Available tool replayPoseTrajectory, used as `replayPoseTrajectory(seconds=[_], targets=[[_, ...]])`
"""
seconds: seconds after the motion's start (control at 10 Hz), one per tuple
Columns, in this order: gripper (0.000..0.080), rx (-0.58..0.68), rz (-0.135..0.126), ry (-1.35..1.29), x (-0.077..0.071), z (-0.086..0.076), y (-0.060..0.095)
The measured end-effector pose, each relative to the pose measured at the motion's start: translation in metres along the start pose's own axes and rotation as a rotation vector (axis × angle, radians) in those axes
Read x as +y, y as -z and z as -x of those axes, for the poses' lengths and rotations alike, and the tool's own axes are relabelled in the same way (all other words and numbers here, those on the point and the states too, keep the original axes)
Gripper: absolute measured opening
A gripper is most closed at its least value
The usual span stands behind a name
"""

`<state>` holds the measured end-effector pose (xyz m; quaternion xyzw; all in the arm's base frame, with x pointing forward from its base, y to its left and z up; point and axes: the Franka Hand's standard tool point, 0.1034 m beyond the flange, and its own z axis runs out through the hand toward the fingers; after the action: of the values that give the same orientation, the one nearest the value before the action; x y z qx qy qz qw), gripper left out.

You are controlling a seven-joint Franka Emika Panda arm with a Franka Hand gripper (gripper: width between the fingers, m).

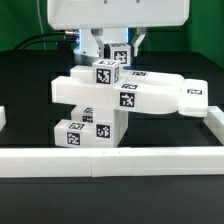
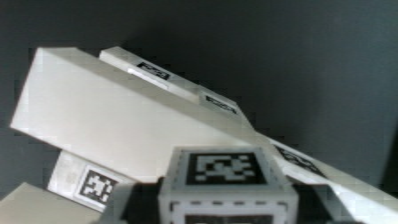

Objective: Assemble chair

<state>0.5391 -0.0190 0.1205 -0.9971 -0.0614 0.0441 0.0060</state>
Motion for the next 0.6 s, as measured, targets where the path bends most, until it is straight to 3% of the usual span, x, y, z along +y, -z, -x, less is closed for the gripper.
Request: replayPoseTrajectory(seconds=[0.6], targets=[[0.0282,0.034,0.015,-0.003,0.0044,-0.0026,-0.0037]])
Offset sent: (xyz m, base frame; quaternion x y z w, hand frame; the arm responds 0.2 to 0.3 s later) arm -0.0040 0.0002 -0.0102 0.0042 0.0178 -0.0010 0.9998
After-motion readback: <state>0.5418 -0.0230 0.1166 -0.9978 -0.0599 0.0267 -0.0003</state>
